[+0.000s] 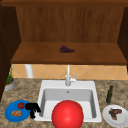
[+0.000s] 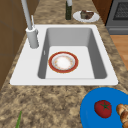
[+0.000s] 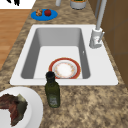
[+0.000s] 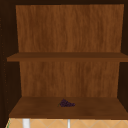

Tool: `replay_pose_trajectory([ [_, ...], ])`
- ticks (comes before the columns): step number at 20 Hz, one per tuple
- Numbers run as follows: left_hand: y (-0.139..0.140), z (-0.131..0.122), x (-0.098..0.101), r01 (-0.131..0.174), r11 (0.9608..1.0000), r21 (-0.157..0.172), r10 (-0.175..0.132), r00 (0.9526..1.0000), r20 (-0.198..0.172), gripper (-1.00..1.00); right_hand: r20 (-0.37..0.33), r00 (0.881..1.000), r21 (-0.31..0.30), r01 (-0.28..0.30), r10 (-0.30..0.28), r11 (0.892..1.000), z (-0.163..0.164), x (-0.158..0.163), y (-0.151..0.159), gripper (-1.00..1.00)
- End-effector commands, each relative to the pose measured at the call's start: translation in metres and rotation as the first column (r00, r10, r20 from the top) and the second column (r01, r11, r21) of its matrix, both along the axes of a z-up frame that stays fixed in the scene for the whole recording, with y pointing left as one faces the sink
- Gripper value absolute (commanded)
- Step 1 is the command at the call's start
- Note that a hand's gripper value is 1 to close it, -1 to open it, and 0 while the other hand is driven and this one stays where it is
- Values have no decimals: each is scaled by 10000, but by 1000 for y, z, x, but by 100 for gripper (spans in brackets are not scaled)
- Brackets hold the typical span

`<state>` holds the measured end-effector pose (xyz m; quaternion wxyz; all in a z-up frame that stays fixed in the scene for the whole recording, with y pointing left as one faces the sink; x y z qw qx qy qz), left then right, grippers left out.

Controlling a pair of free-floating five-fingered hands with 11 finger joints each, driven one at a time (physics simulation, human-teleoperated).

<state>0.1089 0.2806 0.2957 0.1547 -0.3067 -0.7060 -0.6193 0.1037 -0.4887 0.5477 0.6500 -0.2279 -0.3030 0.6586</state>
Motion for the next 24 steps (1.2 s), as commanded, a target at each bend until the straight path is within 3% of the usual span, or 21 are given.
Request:
replay_pose_trajectory([
  [1,0,0,0,0,10000,0,0,10000,0,0,0,10000,521,0,0,9986,0,-29,14,-100],
  [9,0,0,0,0,10000,0,0,10000,0,0,84,10000,127,3,-4,9999,-14,-91,36,-100],
  [13,0,0,0,0,10000,0,0,10000,0,0,-186,9998,271,21,-15,9996,-9,-121,49,-100],
  [17,0,0,0,0,10000,0,0,10000,0,0,-1068,9943,411,18,26,9992,16,-135,60,-100],
  [24,0,0,0,0,10000,0,0,10000,0,0,-1209,9926,363,188,-142,9992,12,-134,62,-100],
])
